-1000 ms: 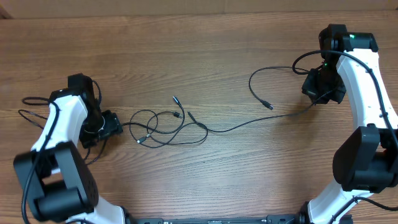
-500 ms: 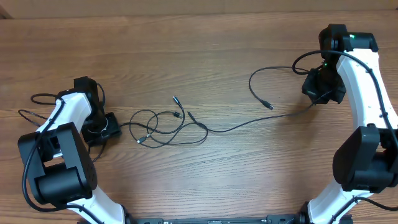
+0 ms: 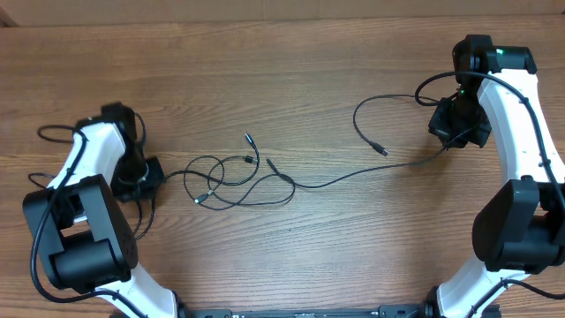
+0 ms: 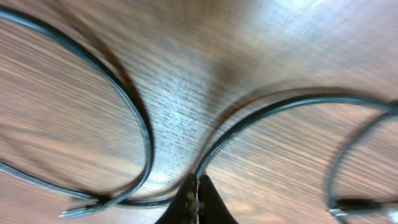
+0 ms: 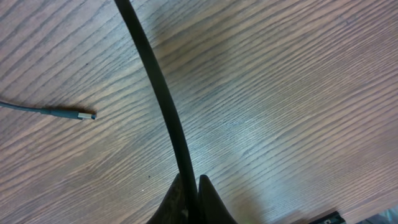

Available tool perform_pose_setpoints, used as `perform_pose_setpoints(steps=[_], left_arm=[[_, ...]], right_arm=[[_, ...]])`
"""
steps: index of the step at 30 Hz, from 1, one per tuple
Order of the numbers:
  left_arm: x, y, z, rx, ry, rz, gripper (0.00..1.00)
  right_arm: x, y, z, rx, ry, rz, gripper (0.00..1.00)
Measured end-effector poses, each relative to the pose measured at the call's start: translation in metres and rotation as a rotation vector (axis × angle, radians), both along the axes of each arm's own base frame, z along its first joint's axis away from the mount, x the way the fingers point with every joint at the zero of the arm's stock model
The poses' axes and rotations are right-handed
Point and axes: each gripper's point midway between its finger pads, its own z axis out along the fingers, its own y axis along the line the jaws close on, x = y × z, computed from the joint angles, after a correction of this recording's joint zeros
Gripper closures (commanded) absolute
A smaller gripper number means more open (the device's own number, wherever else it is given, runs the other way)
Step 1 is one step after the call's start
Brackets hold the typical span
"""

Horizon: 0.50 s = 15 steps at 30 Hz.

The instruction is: Untangle cables

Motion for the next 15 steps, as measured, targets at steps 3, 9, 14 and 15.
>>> perform_pose_setpoints(steps=[3,9,14,15], left_arm=[[0.027,0.011,0.033,0.02,-0.072,0.013,0.96],[0.071,0.046,0.112,0.046,-0.271,0.089,0.84],[0.082,0.06,0.141,0.001,-0.369,0.12,0.55],[0.081,0.058,0.141,-0.013,-0.367,0.112,0.5]], right_arm=[[0.0,0.0,0.0,0.001,0.002,0.0,0.96],[0.0,0.0,0.0,0.001,0.002,0.0,0.96],[0.0,0.0,0.0,0.0,-0.002,0.0,0.96],[0.001,0.0,0.0,0.0,-0.003,0.0,0.96]])
